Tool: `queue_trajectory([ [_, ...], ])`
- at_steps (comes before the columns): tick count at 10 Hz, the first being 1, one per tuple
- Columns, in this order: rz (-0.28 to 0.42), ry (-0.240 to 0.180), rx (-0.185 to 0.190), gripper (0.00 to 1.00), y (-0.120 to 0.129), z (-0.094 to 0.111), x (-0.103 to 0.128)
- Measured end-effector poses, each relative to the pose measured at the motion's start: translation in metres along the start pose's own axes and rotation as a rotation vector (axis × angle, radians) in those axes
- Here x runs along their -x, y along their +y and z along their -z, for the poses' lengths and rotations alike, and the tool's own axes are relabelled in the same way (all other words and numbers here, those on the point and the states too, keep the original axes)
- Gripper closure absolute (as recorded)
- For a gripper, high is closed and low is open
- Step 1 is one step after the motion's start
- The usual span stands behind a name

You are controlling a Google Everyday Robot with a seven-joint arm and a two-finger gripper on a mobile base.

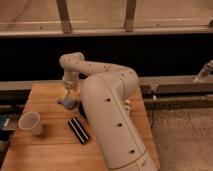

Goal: Place the white sponge in the ceramic cup

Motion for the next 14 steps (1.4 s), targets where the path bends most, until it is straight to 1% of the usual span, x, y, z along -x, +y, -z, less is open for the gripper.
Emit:
queue_trajectory([
  [2,0.005,0.0,0.003,0.34,0.004,-0.002,0.003],
  [4,-0.012,-0.01,0.002,0.34,0.0,-0.002,-0.001],
  [5,-0.02,-0.006,0.004,0.34,0.0,-0.008,-0.001],
  [8,-0.014,0.02,0.008,0.34,0.001,-0.019,0.006],
  [10,-0.002,0.045,0.013,0.34,0.0,-0.025,0.009],
  [11,0.0,0.055,0.017,0.34,0.0,-0.028,0.009],
  [13,0.005,0.086,0.033,0.34,0.0,-0.042,0.01],
  [14,0.004,0.094,0.039,0.34,0.0,-0.045,0.01],
])
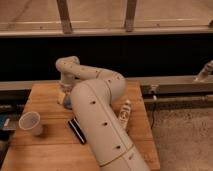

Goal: Place the white sponge in the ceramic cup

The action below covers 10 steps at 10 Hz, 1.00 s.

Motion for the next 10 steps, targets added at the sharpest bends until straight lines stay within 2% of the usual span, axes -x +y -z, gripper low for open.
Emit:
queue_trajectory([
  [3,0.0,0.01,0.013,0.34,0.0011,-0.0054,-0.0002],
  [4,0.006,0.012,0.012,0.38,0.0019,-0.0059,-0.0003],
  [5,0.018,0.012,0.005,0.51,0.0037,-0.0051,0.001],
  [7,0.028,0.011,-0.002,0.67,0.0061,-0.0041,0.0033],
  [10,0.034,0.001,-0.009,0.97,0.0063,-0.0015,0.0002],
])
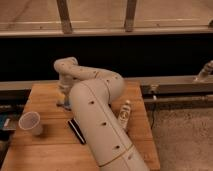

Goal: Place the white sponge in the ceramic cup

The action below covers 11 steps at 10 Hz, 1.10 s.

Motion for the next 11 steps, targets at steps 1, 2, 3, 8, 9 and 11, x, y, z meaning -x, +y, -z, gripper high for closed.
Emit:
queue_trajectory([
  [1,-0.001,-0.004,-0.001,1.0,0.0,0.001,-0.001],
  [2,-0.003,-0.007,-0.004,1.0,0.0,0.002,-0.002],
  [3,-0.005,-0.01,-0.007,1.0,0.0,0.003,-0.003],
  [8,-0.019,-0.022,-0.053,1.0,-0.003,0.023,-0.007],
  [9,-0.031,-0.031,-0.078,1.0,-0.004,0.035,-0.009],
  [11,-0.058,-0.058,-0.13,1.0,-0.007,0.064,-0.013],
])
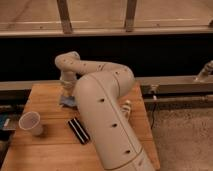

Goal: Place the white sponge in the ceramic cup

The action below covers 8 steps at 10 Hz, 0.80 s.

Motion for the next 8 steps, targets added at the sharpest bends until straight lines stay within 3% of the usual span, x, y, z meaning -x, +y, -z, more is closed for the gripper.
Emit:
queue_trajectory([
  [2,-0.03,-0.048,-0.056,1.0,-0.007,0.032,-0.005],
  [3,-0.051,-0.099,-0.081,1.0,-0.011,0.048,-0.01],
  [5,-0.087,-0.285,-0.105,1.0,-0.023,0.068,-0.019],
  [6,-0.093,-0.351,-0.113,1.0,-0.028,0.074,-0.02],
  [7,-0.091,-0.398,-0.112,1.0,-0.03,0.076,-0.017],
  [8,-0.079,-0.403,-0.107,1.0,-0.03,0.077,-0.007],
])
